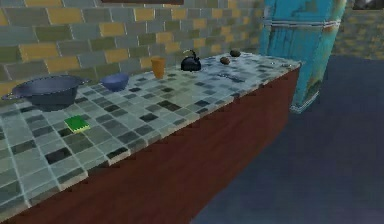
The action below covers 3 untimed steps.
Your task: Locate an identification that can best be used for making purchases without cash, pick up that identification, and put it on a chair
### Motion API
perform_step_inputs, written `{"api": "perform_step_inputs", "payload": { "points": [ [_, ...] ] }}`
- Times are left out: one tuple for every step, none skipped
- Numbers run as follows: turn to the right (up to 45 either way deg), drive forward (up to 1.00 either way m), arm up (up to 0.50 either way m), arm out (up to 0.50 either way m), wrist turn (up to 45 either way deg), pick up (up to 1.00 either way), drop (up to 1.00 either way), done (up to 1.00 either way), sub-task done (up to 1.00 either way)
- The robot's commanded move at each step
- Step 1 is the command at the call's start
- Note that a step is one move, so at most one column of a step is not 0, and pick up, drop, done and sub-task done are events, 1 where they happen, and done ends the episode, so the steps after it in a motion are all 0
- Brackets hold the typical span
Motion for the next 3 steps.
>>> {"api": "perform_step_inputs", "payload": {
  "points": [
    [45.0,0.0,0.0,0.0,0.0,0.0,0.0,0.0,0.0],
    [9.0,0.0,0.0,0.0,0.0,0.0,0.0,0.0,0.0],
    [0.0,0.9,0.0,0.0,0.0,0.0,0.0,0.0,0.0]
  ]
}}
